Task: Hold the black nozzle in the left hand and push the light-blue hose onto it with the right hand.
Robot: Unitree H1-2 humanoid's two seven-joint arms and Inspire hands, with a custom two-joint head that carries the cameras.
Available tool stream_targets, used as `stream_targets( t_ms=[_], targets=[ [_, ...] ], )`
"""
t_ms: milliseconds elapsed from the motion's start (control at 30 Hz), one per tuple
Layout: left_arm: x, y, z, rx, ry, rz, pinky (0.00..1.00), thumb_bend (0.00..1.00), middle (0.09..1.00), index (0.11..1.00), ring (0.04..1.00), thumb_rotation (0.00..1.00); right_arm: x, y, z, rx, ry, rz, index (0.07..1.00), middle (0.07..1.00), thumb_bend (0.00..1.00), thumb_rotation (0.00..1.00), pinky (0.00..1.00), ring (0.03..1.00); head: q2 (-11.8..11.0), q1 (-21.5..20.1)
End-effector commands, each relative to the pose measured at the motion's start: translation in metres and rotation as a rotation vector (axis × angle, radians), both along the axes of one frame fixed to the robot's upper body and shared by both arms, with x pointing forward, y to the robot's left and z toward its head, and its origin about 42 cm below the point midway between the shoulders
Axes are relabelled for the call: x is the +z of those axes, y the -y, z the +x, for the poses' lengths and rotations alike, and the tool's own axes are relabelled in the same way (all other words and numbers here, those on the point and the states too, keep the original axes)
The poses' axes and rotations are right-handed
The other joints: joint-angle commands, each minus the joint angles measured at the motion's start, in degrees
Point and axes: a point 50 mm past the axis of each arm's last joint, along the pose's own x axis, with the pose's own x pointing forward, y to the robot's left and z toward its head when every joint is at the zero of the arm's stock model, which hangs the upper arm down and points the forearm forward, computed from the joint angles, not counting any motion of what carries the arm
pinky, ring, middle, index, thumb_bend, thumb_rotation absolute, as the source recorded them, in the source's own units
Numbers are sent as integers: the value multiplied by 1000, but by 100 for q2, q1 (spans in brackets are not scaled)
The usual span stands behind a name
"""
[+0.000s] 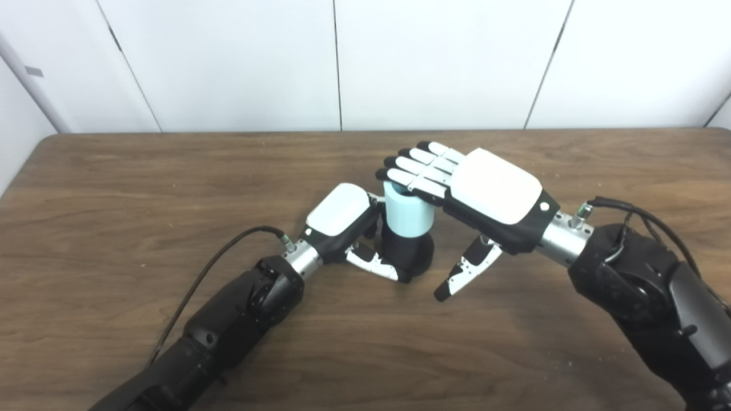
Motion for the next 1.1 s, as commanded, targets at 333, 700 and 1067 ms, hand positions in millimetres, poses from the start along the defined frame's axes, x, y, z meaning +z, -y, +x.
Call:
stream_targets(
  t_ms=[333, 700, 1067],
  targets=[
    [-84, -20, -54, -48, -286, 255, 264, 641, 348, 380, 325, 430, -42, 11, -12, 45, 21, -52, 952, 982, 771, 418, 1000, 999, 12, -1],
    [-83, -21, -54, -49, -283, 260, 269, 640, 357, 375, 331, 430, -53, 10, -14, 70, 37, -113, 947, 986, 769, 415, 1000, 999, 13, 15],
    [-81, -21, -52, -49, -282, 261, 282, 640, 366, 398, 339, 431, -53, 7, -11, 90, 65, -172, 890, 961, 776, 425, 1000, 989, 24, 25]
  ],
)
